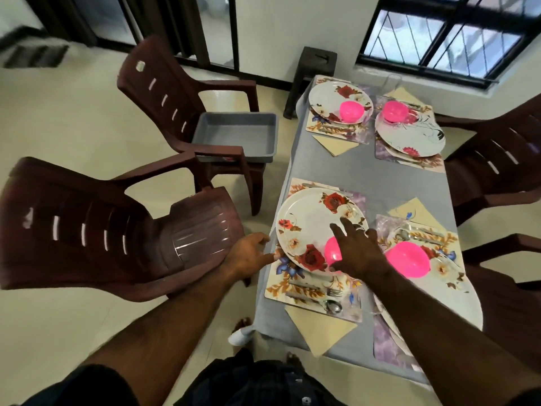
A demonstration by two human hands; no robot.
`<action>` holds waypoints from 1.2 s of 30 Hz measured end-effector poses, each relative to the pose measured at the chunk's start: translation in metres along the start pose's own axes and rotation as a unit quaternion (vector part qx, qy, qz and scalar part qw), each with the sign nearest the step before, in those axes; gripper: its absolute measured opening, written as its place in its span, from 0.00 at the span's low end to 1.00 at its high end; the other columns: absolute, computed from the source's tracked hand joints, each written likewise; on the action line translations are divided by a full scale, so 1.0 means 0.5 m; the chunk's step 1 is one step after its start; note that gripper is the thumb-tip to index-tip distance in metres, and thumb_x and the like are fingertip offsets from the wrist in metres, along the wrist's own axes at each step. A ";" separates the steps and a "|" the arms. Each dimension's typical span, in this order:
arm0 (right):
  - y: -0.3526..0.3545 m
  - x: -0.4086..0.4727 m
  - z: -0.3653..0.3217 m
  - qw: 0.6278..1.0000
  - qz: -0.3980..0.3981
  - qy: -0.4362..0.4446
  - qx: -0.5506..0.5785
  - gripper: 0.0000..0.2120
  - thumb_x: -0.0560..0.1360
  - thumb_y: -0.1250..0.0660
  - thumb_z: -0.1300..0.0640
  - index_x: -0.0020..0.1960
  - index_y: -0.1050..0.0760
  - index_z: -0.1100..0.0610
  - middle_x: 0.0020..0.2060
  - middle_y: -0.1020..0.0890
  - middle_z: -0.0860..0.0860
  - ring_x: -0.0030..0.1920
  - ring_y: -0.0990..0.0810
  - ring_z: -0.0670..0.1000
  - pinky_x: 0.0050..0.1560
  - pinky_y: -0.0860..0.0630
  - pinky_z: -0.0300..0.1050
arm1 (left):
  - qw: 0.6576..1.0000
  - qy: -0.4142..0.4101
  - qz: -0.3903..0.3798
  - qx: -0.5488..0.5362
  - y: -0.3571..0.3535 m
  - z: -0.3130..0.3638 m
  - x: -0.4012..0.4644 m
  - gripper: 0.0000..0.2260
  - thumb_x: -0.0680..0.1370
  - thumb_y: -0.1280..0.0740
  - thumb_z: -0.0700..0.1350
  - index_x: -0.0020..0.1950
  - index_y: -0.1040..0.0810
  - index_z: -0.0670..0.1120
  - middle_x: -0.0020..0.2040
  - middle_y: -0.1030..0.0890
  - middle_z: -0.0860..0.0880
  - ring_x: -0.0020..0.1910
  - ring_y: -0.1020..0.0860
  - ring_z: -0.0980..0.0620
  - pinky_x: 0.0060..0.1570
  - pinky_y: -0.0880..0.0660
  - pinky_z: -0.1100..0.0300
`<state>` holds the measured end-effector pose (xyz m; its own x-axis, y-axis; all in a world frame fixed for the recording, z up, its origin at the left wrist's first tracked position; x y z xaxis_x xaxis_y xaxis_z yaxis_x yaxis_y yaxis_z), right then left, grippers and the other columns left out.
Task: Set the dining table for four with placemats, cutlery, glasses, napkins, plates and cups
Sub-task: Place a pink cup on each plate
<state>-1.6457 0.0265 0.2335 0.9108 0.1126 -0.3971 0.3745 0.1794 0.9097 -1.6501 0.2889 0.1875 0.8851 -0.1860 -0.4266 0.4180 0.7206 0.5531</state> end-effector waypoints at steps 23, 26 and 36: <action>-0.122 -0.296 -0.807 0.956 -0.022 0.293 -0.007 0.38 0.76 0.35 0.34 0.79 0.41 0.49 0.80 0.38 0.56 0.76 0.35 0.62 0.75 0.41 0.63 | 0.926 0.218 0.256 -0.173 0.115 -0.613 -0.767 0.23 0.72 0.18 0.54 0.64 0.19 0.55 0.61 0.19 0.54 0.47 0.17 0.54 0.47 0.23 0.63; -0.156 -0.332 -0.964 0.949 -0.049 0.310 -0.021 0.39 0.77 0.35 0.34 0.81 0.42 0.50 0.80 0.40 0.56 0.78 0.37 0.61 0.76 0.42 0.62 | 0.917 0.232 0.261 -0.192 0.142 -0.752 -0.870 0.24 0.72 0.20 0.57 0.66 0.20 0.55 0.62 0.20 0.55 0.48 0.16 0.55 0.52 0.20 0.58; -0.146 -0.366 -1.322 0.931 -0.089 0.352 -0.048 0.39 0.76 0.35 0.31 0.80 0.39 0.48 0.79 0.38 0.53 0.75 0.33 0.61 0.73 0.36 0.61 | 0.892 0.280 0.277 -0.222 0.313 -1.014 -1.026 0.25 0.74 0.21 0.57 0.68 0.21 0.53 0.63 0.20 0.56 0.48 0.16 0.56 0.50 0.21 0.59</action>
<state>-1.9545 0.6386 0.1598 0.4844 0.6784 -0.5523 0.4600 0.3394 0.8205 -2.1422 0.8358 0.1301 0.6377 0.5533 -0.5360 -0.2836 0.8156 0.5044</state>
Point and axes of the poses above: each hand's wrist, its own x-axis towards the middle knuckle, its own y-axis out of the back of the hand, z = x × y, the point moved 10 cm from there along x, towards the middle knuckle
